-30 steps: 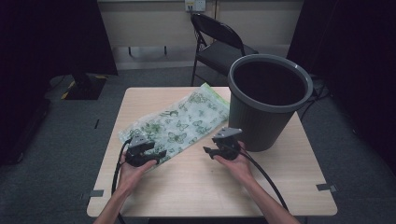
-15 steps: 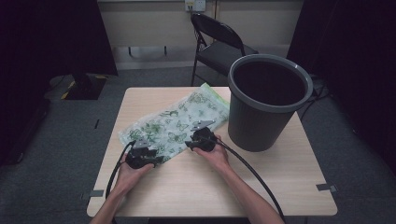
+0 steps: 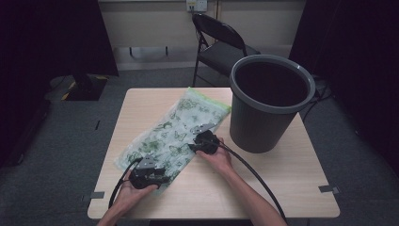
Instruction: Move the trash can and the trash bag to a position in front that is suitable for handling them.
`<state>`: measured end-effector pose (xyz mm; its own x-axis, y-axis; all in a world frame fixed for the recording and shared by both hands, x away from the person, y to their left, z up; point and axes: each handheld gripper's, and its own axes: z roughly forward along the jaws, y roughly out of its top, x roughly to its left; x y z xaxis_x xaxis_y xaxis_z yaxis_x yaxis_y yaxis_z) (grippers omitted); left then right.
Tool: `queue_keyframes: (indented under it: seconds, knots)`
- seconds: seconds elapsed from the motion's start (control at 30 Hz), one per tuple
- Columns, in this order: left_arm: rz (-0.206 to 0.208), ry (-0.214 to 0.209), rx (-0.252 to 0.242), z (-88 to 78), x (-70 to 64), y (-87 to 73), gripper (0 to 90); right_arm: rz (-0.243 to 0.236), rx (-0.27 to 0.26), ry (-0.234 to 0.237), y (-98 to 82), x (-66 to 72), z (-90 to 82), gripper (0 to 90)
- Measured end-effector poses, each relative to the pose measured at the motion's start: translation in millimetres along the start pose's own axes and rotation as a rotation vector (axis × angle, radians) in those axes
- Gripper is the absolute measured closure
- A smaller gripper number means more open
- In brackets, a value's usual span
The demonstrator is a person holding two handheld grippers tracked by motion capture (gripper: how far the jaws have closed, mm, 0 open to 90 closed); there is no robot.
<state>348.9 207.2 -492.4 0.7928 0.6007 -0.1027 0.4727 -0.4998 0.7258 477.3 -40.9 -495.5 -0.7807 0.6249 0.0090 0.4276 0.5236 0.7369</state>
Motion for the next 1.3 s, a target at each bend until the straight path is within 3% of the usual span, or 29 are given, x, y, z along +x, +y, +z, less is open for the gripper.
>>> queue_keyframes:
  seconds: [0.07, 0.23, 0.3, 0.4, 0.47, 0.5, 0.57, 0.73, 0.77, 0.87, 0.93, 1.17, 1.3]
  knots:
    - [0.007, -0.010, 0.008, 0.9, -4.3, 0.8, 57.5, -0.005, -0.005, 0.000, 1.2, -1.0, 2.0, 63.1]
    - [0.022, -0.080, 0.010, 9.2, -20.6, 6.2, 57.6, -0.016, -0.014, 0.000, 8.5, -3.4, 11.6, 62.4]
    - [0.026, -0.112, 0.026, 13.0, -25.9, 11.1, 56.4, -0.042, -0.012, -0.011, 13.9, -0.5, 15.8, 55.8]
    - [0.021, -0.105, -0.001, 8.5, -23.4, 13.0, 55.5, -0.037, -0.038, 0.010, 15.1, 5.9, 5.4, 54.5]
    - [-0.026, -0.096, -0.056, -1.3, -13.6, 13.6, 55.5, -0.043, -0.038, 0.014, 14.4, 9.9, -1.1, 54.5]
    - [-0.035, -0.076, -0.069, -6.2, -7.9, 13.3, 55.4, -0.060, -0.051, 0.029, 10.1, 16.8, -15.0, 54.6]
    - [-0.049, -0.036, -0.084, -13.1, 1.1, 10.8, 55.4, -0.061, -0.055, 0.037, 6.5, 20.1, -21.6, 54.8]
    - [-0.062, -0.026, -0.032, -8.7, 8.7, 3.7, 57.8, -0.057, -0.053, 0.061, -19.0, 34.8, -40.8, 54.5]
    - [-0.042, -0.024, -0.010, -4.9, 6.0, 3.9, 58.2, -0.066, -0.031, 0.065, -28.0, 39.6, -39.8, 54.0]
    - [-0.024, -0.033, 0.017, -0.5, 2.2, 3.7, 58.1, -0.078, -0.012, 0.059, -32.0, 39.9, -36.1, 54.2]
    - [-0.016, -0.029, 0.014, 1.1, -0.6, 2.8, 58.2, -0.071, -0.020, 0.063, -33.1, 37.6, -32.4, 54.4]
    - [0.017, -0.060, 0.023, 3.1, -13.1, 3.4, 58.4, -0.066, -0.032, 0.047, -17.6, 30.8, -13.6, 54.4]
    - [0.012, -0.073, 0.030, 3.0, -15.5, 3.9, 57.9, -0.075, -0.030, 0.045, -11.4, 33.3, -7.4, 54.5]
